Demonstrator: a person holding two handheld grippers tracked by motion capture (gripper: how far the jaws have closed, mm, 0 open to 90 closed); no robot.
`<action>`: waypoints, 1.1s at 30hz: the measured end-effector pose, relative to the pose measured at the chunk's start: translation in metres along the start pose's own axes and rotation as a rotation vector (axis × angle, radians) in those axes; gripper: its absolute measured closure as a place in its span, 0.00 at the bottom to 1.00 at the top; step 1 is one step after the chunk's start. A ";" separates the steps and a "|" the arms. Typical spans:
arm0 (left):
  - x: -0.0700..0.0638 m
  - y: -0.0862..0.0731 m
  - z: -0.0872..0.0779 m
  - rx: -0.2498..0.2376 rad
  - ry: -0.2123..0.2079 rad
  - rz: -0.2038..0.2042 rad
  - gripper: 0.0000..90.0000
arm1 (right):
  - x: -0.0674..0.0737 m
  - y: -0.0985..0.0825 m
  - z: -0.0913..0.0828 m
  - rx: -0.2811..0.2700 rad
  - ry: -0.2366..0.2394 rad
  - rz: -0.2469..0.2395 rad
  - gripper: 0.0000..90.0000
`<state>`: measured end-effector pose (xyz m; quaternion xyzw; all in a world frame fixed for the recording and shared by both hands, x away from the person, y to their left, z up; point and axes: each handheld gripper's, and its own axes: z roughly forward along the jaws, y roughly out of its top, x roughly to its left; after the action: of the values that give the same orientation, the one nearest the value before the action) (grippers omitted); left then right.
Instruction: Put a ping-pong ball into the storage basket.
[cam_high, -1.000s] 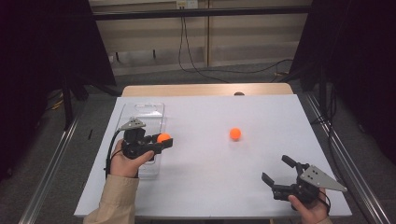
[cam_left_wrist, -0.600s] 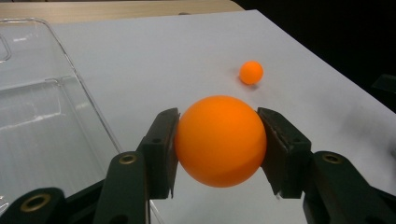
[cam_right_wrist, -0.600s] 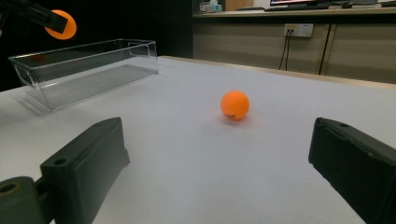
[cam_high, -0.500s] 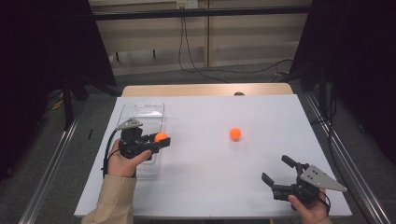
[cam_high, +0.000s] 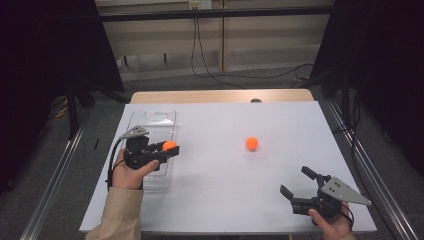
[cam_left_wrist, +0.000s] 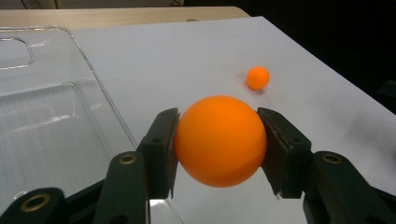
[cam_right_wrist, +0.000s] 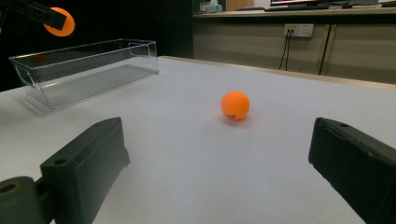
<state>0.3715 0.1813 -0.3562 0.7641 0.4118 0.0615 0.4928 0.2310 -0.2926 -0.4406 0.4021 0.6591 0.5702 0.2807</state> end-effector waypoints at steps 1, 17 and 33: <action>0.001 0.000 -0.001 0.001 0.001 0.000 0.56 | 0.000 0.000 0.000 0.000 0.000 -0.001 0.04; 0.008 -0.001 -0.006 -0.012 0.028 -0.006 0.56 | 0.000 0.000 0.000 0.001 0.000 0.000 0.04; 0.013 -0.002 -0.010 -0.020 0.050 -0.005 0.56 | 0.000 0.000 0.000 0.001 0.000 -0.002 0.04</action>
<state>0.3743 0.1975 -0.3569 0.7564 0.4251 0.0836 0.4901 0.2309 -0.2929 -0.4406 0.4015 0.6598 0.5696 0.2810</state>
